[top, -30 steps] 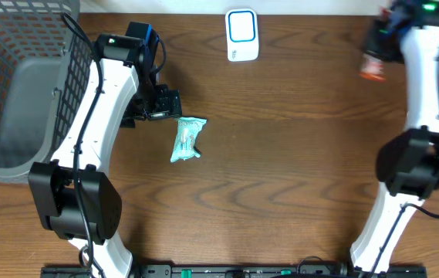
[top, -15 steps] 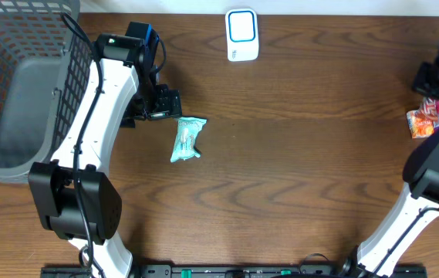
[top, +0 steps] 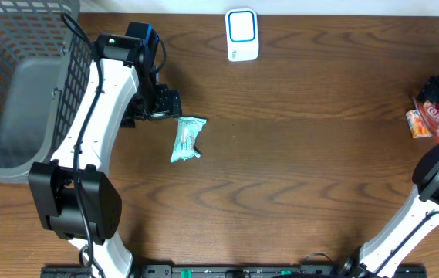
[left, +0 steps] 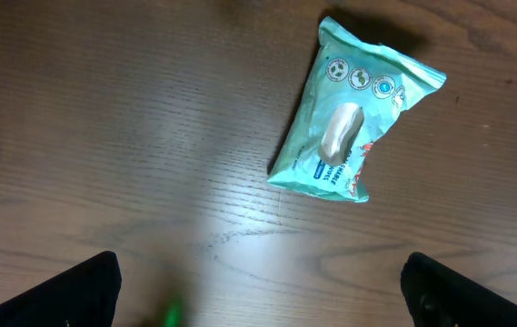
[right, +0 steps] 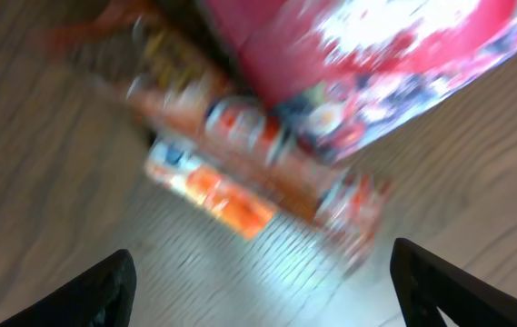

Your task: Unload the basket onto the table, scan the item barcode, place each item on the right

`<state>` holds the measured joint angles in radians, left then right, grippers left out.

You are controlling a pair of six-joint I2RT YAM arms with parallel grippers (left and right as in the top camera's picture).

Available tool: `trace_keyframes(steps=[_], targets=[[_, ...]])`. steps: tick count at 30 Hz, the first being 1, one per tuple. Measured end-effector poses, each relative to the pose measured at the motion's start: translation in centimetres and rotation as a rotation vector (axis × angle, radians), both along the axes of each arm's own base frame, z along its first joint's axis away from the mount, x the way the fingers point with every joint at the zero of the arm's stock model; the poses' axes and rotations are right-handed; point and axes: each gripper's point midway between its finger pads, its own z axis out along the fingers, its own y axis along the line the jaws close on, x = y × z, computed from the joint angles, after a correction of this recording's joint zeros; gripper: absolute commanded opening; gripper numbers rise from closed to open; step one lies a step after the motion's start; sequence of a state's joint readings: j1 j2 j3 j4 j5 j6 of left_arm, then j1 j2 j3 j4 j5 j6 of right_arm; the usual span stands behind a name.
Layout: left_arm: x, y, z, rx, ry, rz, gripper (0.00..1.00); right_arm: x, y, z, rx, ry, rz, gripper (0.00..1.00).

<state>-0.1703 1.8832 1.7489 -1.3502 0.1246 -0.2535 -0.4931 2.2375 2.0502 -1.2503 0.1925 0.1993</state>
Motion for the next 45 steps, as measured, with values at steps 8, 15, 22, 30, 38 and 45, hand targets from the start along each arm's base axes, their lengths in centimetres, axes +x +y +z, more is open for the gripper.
trace_keyframes(steps=[8, 15, 22, 30, 38, 45], targets=[[0.0, 0.0, 0.0, 0.0, 0.0, 0.0, 0.98, -0.9, 4.7, -0.5, 0.249, 0.004, 0.013, 0.88], [0.0, 0.0, 0.0, 0.0, 0.0, 0.0, 0.98, -0.1, 9.6, 4.7, 0.468, -0.163, 0.065, 0.92], [0.0, 0.0, 0.0, 0.0, 0.0, 0.0, 0.98, -1.8, 14.9, 14.1, 0.475, -0.328, 0.192, 0.99], [0.0, 0.0, 0.0, 0.0, 0.0, 0.0, 0.98, -1.9, 20.9, 15.0, 0.524, -0.288, 0.325, 0.99], [0.0, 0.0, 0.0, 0.0, 0.0, 0.0, 0.98, -1.8, 26.6, 14.5, 0.551, -0.231, 0.465, 0.99], [0.0, 0.0, 0.0, 0.0, 0.0, 0.0, 0.98, -2.2, 25.0, 13.6, 0.413, -0.169, 0.467, 0.99]])
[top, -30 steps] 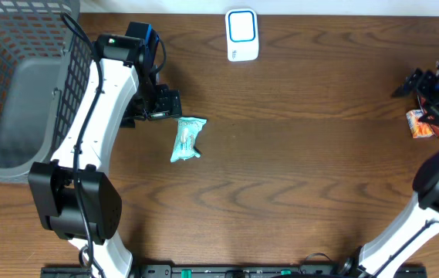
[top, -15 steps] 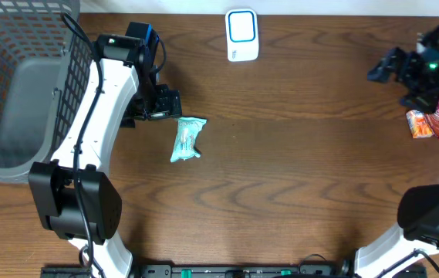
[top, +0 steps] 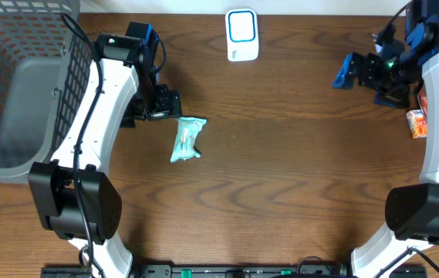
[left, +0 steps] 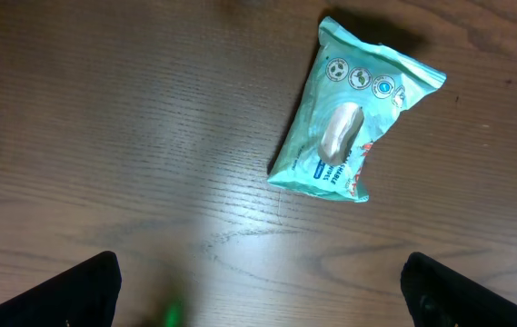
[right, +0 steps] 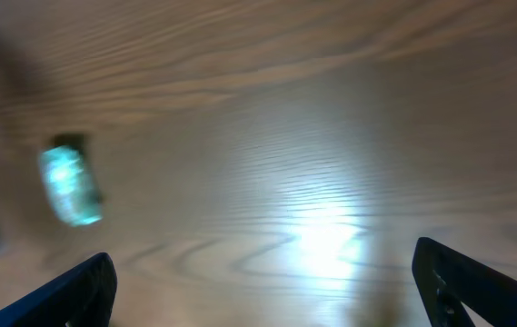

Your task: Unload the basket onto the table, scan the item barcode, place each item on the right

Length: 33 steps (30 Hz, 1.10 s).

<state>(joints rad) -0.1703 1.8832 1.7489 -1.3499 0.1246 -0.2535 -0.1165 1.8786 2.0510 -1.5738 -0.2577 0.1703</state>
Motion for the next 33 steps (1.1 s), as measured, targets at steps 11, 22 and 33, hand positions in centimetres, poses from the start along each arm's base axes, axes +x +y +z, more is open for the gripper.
trace_keyframes(steps=[11, 22, 33], targets=[[0.0, 0.0, 0.0, 0.0, 0.0, 0.0, 0.98, -0.3, -3.3, -0.5, -0.192, 0.022, -0.032, 0.99], [0.5, -0.1, 0.0, -0.003, -0.019, 0.0, 0.98, -0.3, -3.5, -0.5, -0.206, 0.024, -0.035, 0.99], [1.6, -0.2, 0.1, -0.008, -0.068, -0.029, 0.98, -0.3, -3.5, -0.5, -0.206, 0.024, -0.035, 0.99]])
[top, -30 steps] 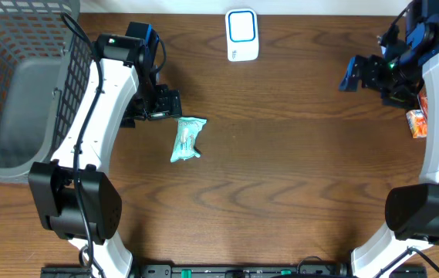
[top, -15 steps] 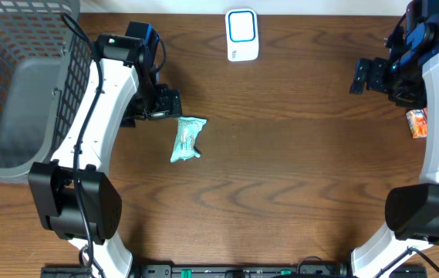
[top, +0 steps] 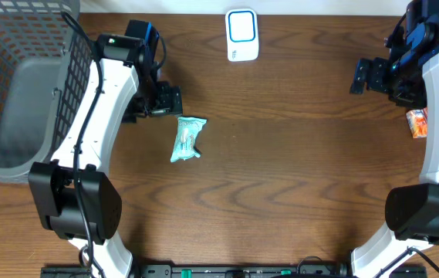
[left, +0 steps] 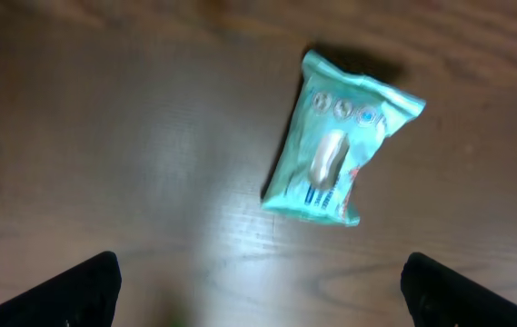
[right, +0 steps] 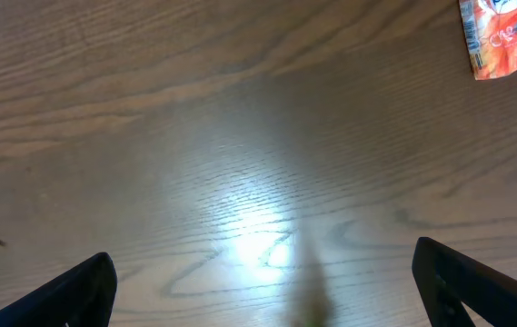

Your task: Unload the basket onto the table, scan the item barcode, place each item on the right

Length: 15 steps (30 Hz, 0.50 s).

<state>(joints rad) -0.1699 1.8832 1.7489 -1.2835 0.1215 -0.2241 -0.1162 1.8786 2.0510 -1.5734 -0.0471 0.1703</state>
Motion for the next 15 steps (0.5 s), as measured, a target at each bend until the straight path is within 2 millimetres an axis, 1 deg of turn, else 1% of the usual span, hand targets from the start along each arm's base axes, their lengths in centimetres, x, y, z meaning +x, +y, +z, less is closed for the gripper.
trace_keyframes(steps=[5, 9, 11, 15], targets=[[0.3, 1.1, 0.0, 0.029, -0.01, -0.001, 0.98, 0.0, 0.0, 0.0, 0.0, 0.0, 0.0, 0.99], [0.4, 2.1, -0.4, 0.04, -0.007, 0.013, 0.98, 0.0, 0.0, 0.0, 0.0, 0.0, 0.0, 0.99], [0.0, 1.8, -0.9, 0.022, 0.009, -0.004, 0.98, 0.0, 0.0, 0.0, -0.001, 0.0, 0.0, 0.99], [-1.5, -0.4, -2.1, -0.078, 0.066, -0.089, 0.98, 0.0, 0.0, 0.0, -0.003, 0.0, 0.0, 0.99]])
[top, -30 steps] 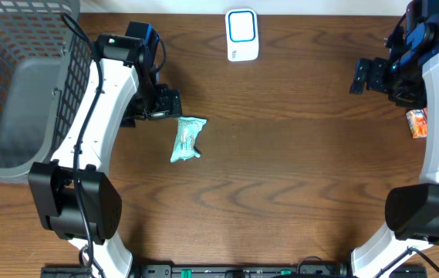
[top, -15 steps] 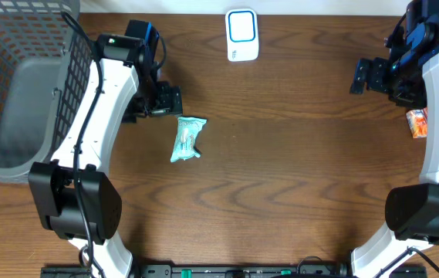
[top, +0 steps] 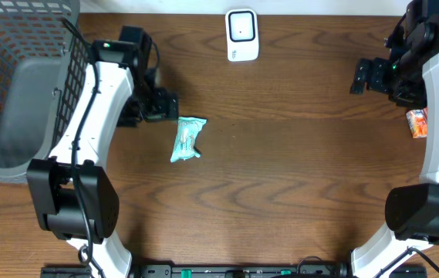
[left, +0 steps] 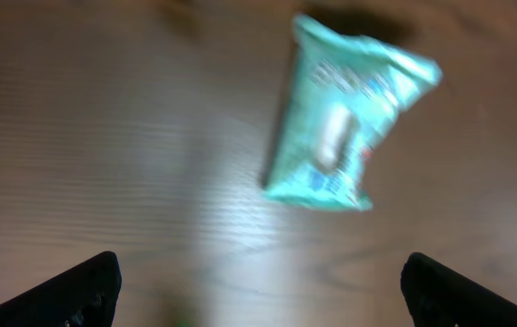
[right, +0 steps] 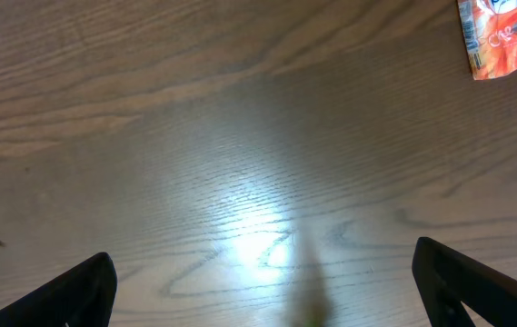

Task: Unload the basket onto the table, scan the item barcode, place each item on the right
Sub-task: 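Reach the left gripper down and grasp the mint-green wipes pack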

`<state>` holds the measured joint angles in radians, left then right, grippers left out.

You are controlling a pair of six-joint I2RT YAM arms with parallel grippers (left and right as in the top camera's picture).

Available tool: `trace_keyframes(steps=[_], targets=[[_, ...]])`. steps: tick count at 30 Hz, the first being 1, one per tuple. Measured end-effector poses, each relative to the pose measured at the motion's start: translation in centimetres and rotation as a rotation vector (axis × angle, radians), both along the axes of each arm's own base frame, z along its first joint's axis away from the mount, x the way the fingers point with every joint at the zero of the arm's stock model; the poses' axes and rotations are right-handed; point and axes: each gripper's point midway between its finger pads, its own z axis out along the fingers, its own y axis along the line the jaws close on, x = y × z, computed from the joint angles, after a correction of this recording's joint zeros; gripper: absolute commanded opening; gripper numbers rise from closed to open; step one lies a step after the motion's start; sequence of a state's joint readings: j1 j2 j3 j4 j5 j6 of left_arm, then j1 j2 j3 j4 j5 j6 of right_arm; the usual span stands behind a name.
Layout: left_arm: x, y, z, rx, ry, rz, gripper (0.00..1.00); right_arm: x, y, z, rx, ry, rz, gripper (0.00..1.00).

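Observation:
A teal snack packet point(top: 186, 139) lies flat on the wooden table. In the left wrist view the teal packet point(left: 344, 136) is blurred and sits ahead of my fingers. My left gripper point(top: 165, 106) hovers just left of it, open point(left: 258, 304) and empty. The white barcode scanner point(top: 242, 35) stands at the back middle. My right gripper point(top: 364, 77) hangs open point(right: 267, 304) over bare wood at the far right, holding nothing.
A dark wire basket point(top: 18, 85) fills the left side of the table. An orange snack packet point(top: 417, 122) lies at the right edge, also seen as the orange packet point(right: 499, 36) in the right wrist view.
My left gripper has shifted slightly nearer the teal packet, which looks blurred and higher in the left wrist view. The right arm and the packets have not moved.
My right gripper was open over red and orange packets at the right edge, then stood empty over bare wood further left, and has stayed near there. My left gripper stayed open beside the teal packet, which has lain in the same place.

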<state>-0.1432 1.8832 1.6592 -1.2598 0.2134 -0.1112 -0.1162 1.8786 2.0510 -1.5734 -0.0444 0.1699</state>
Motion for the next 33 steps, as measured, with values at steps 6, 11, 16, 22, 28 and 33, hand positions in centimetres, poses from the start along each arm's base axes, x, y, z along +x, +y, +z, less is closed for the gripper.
trace_keyframes(steps=[6, 11, 16, 22, 28, 33], targets=[[-2.0, -3.1, -1.1, -0.072, 0.053, -0.099, 0.98, 0.0, 0.0, 0.0, 0.0, 0.0, 0.0, 0.99], [-3.4, -5.2, -2.2, -0.077, 0.083, -0.157, 0.98, 0.0, 0.0, 0.0, 0.0, 0.0, 0.0, 0.99], [-4.3, -5.6, -4.1, -0.032, 0.098, -0.157, 0.98, 0.0, 0.0, 0.0, 0.0, 0.0, 0.0, 0.99], [-4.6, -5.8, -6.0, -0.015, 0.087, -0.158, 0.98, 0.0, 0.0, 0.0, 0.0, 0.001, 0.0, 0.99], [-4.7, -6.4, -6.5, -0.014, 0.078, -0.176, 0.98, 0.0, 0.0, 0.0, 0.0, 0.001, 0.0, 0.99], [-4.4, -7.2, -6.7, -0.017, 0.052, -0.197, 0.98, 0.0, 0.0, 0.0, 0.0, 0.001, 0.0, 0.99]])
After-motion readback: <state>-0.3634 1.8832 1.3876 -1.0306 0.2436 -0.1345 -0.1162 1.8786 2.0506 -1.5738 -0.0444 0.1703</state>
